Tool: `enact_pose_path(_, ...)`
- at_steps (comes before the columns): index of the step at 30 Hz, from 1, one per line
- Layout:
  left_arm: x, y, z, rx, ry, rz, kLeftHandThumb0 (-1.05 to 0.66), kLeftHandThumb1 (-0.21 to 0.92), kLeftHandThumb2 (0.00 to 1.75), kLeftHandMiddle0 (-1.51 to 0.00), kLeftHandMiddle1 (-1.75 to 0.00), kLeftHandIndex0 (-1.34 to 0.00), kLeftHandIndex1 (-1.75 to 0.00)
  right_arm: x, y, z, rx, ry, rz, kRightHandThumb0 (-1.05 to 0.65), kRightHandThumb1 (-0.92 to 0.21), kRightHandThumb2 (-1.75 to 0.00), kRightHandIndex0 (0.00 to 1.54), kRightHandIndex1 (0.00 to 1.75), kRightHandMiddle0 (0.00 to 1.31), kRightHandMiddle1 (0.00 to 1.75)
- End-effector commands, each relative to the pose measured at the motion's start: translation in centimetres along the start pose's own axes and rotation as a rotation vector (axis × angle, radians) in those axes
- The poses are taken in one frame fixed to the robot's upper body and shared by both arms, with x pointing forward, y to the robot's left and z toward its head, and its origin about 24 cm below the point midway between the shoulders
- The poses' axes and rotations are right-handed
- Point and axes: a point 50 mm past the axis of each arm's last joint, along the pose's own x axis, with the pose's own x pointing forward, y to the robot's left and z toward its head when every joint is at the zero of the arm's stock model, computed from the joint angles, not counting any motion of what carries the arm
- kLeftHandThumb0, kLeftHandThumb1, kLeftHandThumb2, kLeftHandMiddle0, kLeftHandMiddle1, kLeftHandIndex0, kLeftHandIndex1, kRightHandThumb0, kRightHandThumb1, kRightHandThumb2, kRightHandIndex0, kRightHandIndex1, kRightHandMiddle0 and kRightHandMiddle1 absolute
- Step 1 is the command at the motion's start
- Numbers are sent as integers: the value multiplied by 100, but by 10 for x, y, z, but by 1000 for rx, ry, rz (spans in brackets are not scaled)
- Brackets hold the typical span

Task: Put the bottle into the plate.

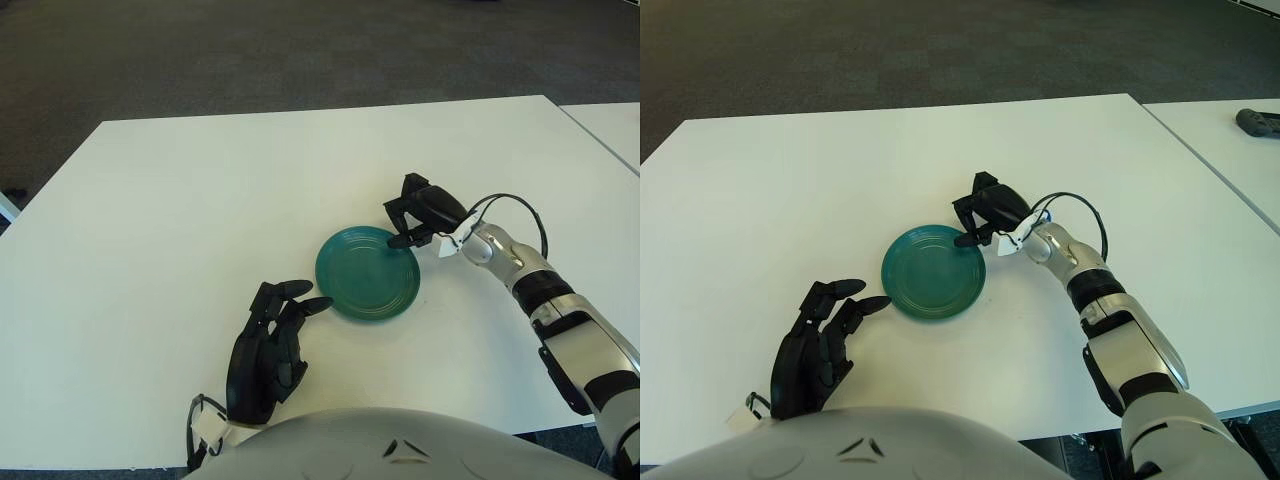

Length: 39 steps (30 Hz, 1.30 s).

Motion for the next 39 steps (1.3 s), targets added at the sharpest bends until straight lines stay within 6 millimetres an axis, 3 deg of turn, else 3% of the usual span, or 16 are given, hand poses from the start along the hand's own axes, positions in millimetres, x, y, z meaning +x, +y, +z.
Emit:
enact_pose_path(1,0,0,0,-1,6,-11,-85,92,66,-58,-87,-23,-114,1,-3,-1,1,1,-18,-87,-92,-50,130,175,116,175)
enact_pose_path(8,1,2,0,-1,7,-9,-86,92,65,-58,-88,-23,-114,1,-3,-2,5,2,-32,-90,-92,-55,130,175,117,175)
enact_pose_path(12,1,2,-1,5,7,-12,-86,92,65,-58,-88,-23,-113,1,-3,-1,15,-4,-39,-87,-92,-49,127,175,113,175)
enact_pose_path(13,2,2,-1,6,7,-12,-86,92,65,-57,-88,-23,-113,1,-4,-1,17,-4,-39,-86,-92,-48,124,175,107,175)
enact_pose_path(15,2,2,-1,7,9,-14,-86,92,64,-57,-89,-23,-113,1,-4,-3,24,3,-28,-83,-92,-41,83,175,63,169)
enact_pose_path(16,2,2,-1,7,10,-15,-86,92,64,-57,-89,-23,-113,1,-4,-4,24,10,-16,-82,-92,-40,77,175,57,169)
enact_pose_path(17,2,2,-1,7,11,-16,-87,92,63,-57,-89,-23,-113,1,-4,-4,24,15,-8,-83,-92,-39,62,164,43,159)
enact_pose_path(19,2,2,-1,6,11,-17,-87,92,63,-57,-89,-23,-113,0,-6,-9,7,44,38,-85,-92,-38,45,141,28,145)
enact_pose_path(20,3,2,-1,6,11,-17,-87,92,63,-58,-89,-23,-113,-1,-7,-10,1,54,53,-88,-92,-39,37,111,19,130)
enact_pose_path(21,3,2,-1,6,12,-17,-87,92,63,-58,-90,-24,-113,-1,-7,-11,-1,60,61,-90,-92,-39,35,87,14,119)
enact_pose_path(22,3,2,-1,6,11,-16,-87,92,63,-58,-90,-24,-113,-3,-10,-14,-9,73,73,-90,-92,-39,34,79,12,116)
enact_pose_path(24,3,2,-1,5,9,-17,-87,92,63,-59,-90,-24,-114,-6,-14,-19,-23,94,90,-97,-92,-43,31,44,5,97)
enact_pose_path(27,3,3,-2,4,13,-16,-87,92,62,-58,-90,-24,-114,-8,-18,-23,-42,113,113,-101,-92,-47,27,21,2,78)
enact_pose_path(33,2,6,-4,10,24,-8,-87,92,65,-56,-89,-23,-113,-9,-26,-29,-84,142,160,-104,-92,-57,5,3,0,22)
enact_pose_path(39,3,10,-7,35,34,2,-88,92,69,-54,-88,-21,-113,-11,-33,-32,-116,160,189,-105,-92,-57,0,0,0,3)
